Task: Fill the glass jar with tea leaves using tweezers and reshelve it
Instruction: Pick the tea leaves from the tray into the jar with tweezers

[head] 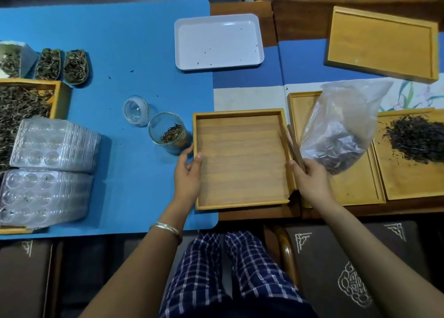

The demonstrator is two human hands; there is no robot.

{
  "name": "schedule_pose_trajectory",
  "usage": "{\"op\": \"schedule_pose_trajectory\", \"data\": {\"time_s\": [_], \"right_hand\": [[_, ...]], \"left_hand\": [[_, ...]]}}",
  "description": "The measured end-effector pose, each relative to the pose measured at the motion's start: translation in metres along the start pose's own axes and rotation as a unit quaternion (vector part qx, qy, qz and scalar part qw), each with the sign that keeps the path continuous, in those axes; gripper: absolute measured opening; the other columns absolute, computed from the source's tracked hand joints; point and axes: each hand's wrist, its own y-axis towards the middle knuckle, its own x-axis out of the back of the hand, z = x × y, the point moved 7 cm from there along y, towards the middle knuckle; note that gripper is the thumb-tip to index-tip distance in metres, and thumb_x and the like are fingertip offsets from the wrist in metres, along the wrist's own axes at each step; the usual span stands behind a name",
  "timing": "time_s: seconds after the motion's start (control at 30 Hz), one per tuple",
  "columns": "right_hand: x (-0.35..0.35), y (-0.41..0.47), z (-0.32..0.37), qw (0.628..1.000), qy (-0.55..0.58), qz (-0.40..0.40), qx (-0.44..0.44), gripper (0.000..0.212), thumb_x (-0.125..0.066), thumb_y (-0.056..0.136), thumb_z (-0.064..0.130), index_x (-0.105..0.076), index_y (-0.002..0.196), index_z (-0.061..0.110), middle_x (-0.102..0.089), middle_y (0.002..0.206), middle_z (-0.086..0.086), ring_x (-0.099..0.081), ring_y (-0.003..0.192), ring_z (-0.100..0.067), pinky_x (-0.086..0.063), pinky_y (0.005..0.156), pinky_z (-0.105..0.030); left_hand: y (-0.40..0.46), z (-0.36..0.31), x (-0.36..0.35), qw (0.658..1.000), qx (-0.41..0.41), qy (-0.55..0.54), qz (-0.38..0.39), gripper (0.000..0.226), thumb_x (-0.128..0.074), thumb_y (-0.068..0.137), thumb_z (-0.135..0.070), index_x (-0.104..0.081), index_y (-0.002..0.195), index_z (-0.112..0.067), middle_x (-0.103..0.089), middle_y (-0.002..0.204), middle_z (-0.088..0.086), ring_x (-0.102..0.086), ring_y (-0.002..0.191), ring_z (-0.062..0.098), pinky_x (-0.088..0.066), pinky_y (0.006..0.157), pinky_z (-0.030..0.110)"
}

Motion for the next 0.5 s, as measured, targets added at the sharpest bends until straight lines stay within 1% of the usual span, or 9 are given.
{"op": "schedule_pose_trajectory", "data": {"time_s": [0.07,0.13,0.17,0.2,0.27,0.3,0.33,0.4,0.5], "right_hand": [[0.002,-0.003,0.002,0.999,-0.049,-0.020,0.011,0.029,-0.058,0.091,0.024,-0.055,0.066,0.010,-0.050,0.054,0.002,-0.046,0.051,-0.011,-0.029,0.044,-0.017],[0.003,-0.004,0.002,0.997,-0.073,-0.037,0.014,0.027,-0.059,0.090,0.020,-0.057,0.068,0.005,-0.050,0.054,0.001,-0.046,0.051,-0.008,-0.031,0.044,-0.014],[0.004,-0.005,0.002,0.996,-0.074,-0.047,0.009,0.027,-0.059,0.089,0.019,-0.057,0.067,0.003,-0.050,0.053,0.001,-0.045,0.050,-0.009,-0.032,0.044,-0.013],[0.005,-0.005,0.001,0.996,-0.072,-0.057,0.004,0.028,-0.059,0.089,0.017,-0.057,0.066,0.001,-0.049,0.052,0.000,-0.044,0.049,-0.009,-0.032,0.044,-0.012],[0.007,-0.005,-0.002,0.995,-0.063,-0.075,-0.005,0.028,-0.059,0.088,0.016,-0.056,0.064,0.002,-0.048,0.051,0.000,-0.044,0.049,-0.010,-0.033,0.044,-0.012],[0.007,-0.006,-0.003,0.995,-0.053,-0.082,-0.009,0.027,-0.059,0.088,0.015,-0.056,0.064,0.003,-0.048,0.051,0.001,-0.045,0.049,-0.009,-0.032,0.044,-0.013],[0.007,-0.007,-0.005,0.995,-0.041,-0.086,-0.016,0.026,-0.060,0.088,0.015,-0.057,0.064,0.006,-0.049,0.051,0.001,-0.046,0.050,-0.009,-0.031,0.044,-0.014],[0.006,-0.008,-0.008,0.995,-0.011,-0.093,-0.036,0.022,-0.060,0.088,0.016,-0.060,0.067,0.012,-0.053,0.054,0.004,-0.048,0.052,-0.007,-0.033,0.048,-0.020],[0.007,-0.007,-0.008,0.995,0.001,-0.098,-0.037,0.015,-0.063,0.087,0.018,-0.063,0.072,0.017,-0.058,0.059,0.005,-0.052,0.057,-0.009,-0.037,0.051,-0.022]], "left_hand": [[0.002,0.002,0.000,1.000,-0.005,0.021,-0.009,0.034,-0.052,0.101,-0.031,-0.049,0.134,-0.024,-0.066,0.087,0.003,-0.064,0.081,0.012,-0.053,0.061,0.015],[0.002,0.002,-0.001,0.999,-0.017,0.041,-0.021,0.041,-0.053,0.100,-0.031,-0.049,0.139,-0.020,-0.067,0.102,-0.001,-0.063,0.086,0.000,-0.050,0.064,0.008],[0.001,0.000,-0.002,0.998,-0.029,0.056,-0.026,0.042,-0.054,0.100,-0.031,-0.050,0.141,-0.018,-0.067,0.108,0.000,-0.062,0.088,-0.001,-0.051,0.068,0.008],[0.001,-0.003,-0.003,0.996,-0.044,0.075,-0.031,0.042,-0.054,0.100,-0.030,-0.051,0.141,-0.017,-0.067,0.109,0.002,-0.062,0.088,0.002,-0.053,0.072,0.012],[-0.001,-0.009,-0.006,0.989,-0.074,0.125,-0.038,0.039,-0.054,0.100,-0.026,-0.057,0.137,-0.011,-0.064,0.110,0.014,-0.062,0.094,0.018,-0.054,0.087,0.030],[-0.002,-0.010,-0.006,0.984,-0.083,0.150,-0.048,0.037,-0.056,0.100,-0.024,-0.060,0.133,-0.008,-0.060,0.114,0.017,-0.060,0.100,0.021,-0.050,0.094,0.034],[-0.002,-0.011,-0.005,0.980,-0.087,0.168,-0.062,0.036,-0.057,0.099,-0.023,-0.062,0.130,-0.006,-0.056,0.117,0.015,-0.058,0.103,0.020,-0.047,0.097,0.032],[-0.001,-0.010,-0.002,0.974,-0.089,0.195,-0.077,0.034,-0.061,0.097,-0.023,-0.065,0.126,-0.007,-0.054,0.110,0.007,-0.054,0.095,0.013,-0.046,0.092,0.020],[0.002,-0.008,0.002,0.968,-0.088,0.226,-0.062,0.032,-0.065,0.094,-0.026,-0.067,0.122,-0.011,-0.058,0.096,0.005,-0.052,0.076,0.003,-0.041,0.070,0.002]]}}
